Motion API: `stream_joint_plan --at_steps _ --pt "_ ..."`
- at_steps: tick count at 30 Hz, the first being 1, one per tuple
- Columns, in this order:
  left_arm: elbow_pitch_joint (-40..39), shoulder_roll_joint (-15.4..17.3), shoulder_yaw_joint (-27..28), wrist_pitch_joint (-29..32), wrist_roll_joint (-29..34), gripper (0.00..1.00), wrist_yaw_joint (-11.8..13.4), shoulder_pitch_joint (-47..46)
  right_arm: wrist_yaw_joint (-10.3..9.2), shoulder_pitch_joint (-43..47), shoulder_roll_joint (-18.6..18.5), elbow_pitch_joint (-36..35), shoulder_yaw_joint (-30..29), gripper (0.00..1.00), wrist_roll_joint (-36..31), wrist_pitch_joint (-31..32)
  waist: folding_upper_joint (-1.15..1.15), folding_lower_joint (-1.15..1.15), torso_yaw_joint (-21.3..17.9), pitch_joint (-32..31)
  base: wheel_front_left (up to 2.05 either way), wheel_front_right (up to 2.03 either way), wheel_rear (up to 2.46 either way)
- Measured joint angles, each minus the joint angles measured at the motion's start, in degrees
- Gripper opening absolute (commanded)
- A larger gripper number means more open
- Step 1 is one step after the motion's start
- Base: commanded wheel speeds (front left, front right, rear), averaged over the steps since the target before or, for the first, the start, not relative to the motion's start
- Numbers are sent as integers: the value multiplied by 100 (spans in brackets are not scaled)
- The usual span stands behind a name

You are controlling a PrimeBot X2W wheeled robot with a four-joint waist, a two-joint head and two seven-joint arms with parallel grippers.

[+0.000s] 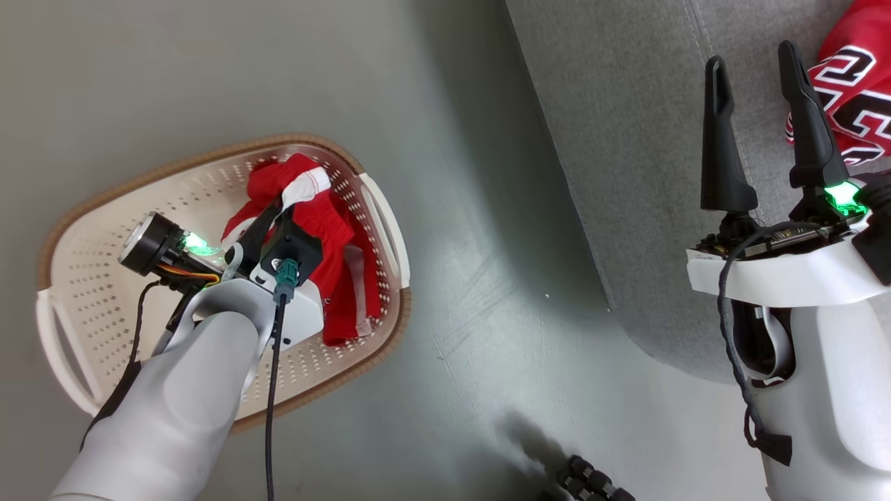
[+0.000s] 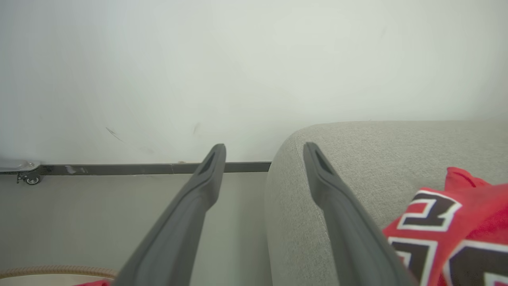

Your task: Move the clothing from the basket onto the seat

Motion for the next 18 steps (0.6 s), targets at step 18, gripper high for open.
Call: stream_joint_plan --at_steps 18 --pt "-1675 -32 420 -3 -602 0 114 696 0 -4 -9 341 112 100 -417 0 0 0 451 -812 0 0 0"
